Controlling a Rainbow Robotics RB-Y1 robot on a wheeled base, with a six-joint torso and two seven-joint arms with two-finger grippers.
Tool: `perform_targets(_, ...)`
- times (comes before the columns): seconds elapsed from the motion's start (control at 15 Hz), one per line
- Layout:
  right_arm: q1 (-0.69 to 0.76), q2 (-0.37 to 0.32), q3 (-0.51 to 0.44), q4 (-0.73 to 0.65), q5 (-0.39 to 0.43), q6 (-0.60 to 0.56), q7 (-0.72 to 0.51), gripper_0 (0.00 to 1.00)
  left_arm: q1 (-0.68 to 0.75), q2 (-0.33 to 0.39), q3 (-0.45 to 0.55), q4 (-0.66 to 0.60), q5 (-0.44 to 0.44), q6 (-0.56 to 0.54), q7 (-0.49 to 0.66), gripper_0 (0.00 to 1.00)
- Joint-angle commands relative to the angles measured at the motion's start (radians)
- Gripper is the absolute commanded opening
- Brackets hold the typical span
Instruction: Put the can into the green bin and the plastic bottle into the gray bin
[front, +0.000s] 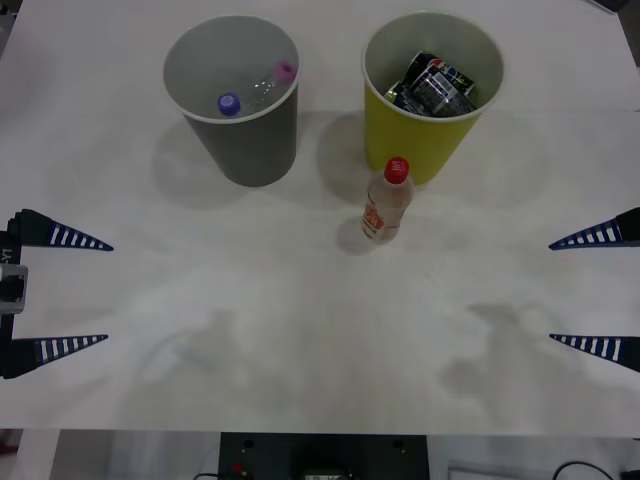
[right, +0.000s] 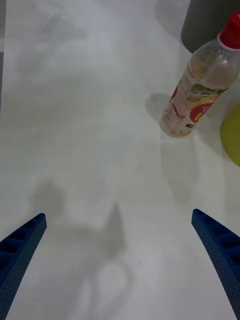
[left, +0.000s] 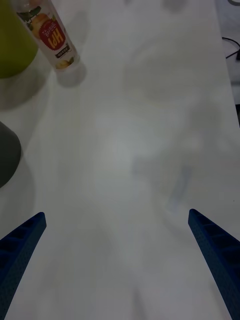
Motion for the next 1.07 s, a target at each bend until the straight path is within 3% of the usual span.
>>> perform_targets(0.07,0.0,0.0,0.0,0.0,0.0,0.0,0.0,1.0,0.0,0.0,0.0,0.0,0.0,0.0,0.0,0.98)
perform_targets(0.27,0.011,0.042,0.009,0.008,-0.042,-0.001,-0.002,1.0,0.0,0.0,0.0,0.0,0.0,0.0,0.0,0.98)
perform_targets(0.67,0.01,0.019,-0.008,-0.051,-0.043,0.051,-0.02,1.0,0.0,0.0,0.0,0.0,0.0,0.0,0.0,0.98)
perform_targets(0.87,0.011,-0.013,0.021,-0.088,-0.042,0.104,-0.111,1.0,0.0,0.0,0.0,0.0,0.0,0.0,0.0,0.98)
perform_targets(1.07,0.02,-0.074,0.101,-0.124,-0.042,0.245,-0.187,1.0,0.0,0.0,0.0,0.0,0.0,0.0,0.0,0.98)
